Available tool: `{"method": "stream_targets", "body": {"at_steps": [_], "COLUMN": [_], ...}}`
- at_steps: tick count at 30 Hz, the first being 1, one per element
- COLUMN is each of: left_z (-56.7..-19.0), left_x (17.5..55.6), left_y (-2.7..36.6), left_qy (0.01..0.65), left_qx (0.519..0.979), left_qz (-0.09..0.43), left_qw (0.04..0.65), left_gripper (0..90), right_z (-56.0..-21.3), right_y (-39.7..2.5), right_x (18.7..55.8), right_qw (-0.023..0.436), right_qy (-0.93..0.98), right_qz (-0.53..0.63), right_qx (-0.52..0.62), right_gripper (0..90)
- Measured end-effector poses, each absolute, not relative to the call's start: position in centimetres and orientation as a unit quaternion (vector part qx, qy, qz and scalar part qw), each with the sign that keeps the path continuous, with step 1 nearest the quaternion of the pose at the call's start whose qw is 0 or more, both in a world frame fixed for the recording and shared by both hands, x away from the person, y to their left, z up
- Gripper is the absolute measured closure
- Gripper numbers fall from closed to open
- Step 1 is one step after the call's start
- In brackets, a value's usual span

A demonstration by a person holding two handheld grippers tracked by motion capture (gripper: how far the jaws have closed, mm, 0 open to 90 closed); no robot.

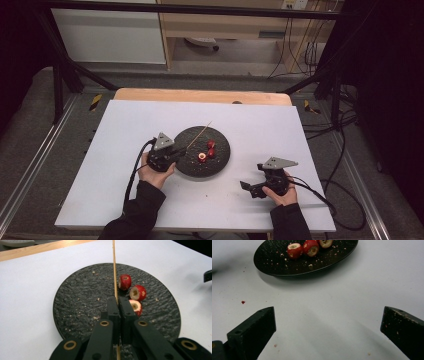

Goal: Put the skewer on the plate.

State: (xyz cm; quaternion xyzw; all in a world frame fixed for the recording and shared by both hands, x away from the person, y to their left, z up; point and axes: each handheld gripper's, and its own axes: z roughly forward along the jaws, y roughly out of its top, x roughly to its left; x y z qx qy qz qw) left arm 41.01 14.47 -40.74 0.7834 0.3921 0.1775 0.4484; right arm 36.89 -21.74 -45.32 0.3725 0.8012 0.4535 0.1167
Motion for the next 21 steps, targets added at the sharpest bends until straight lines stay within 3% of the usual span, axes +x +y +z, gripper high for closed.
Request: {"method": "stream_targets", "body": {"at_steps": [21], "left_z": [-43.4], "left_x": [43.4], "left_y": [11.9], "left_qy": [0.412], "left_qx": [0.809], "left_qz": [0.189], "left_qw": [0.375], "left_gripper": [88.1], "right_z": [-45.5], "right_y": [-21.7], "right_x": [36.9], "right_qw": [0.116], "right_qy": [0.804], "right_qz": [0.449], "right_qx": [0.371], "right_gripper": [0.9]}}
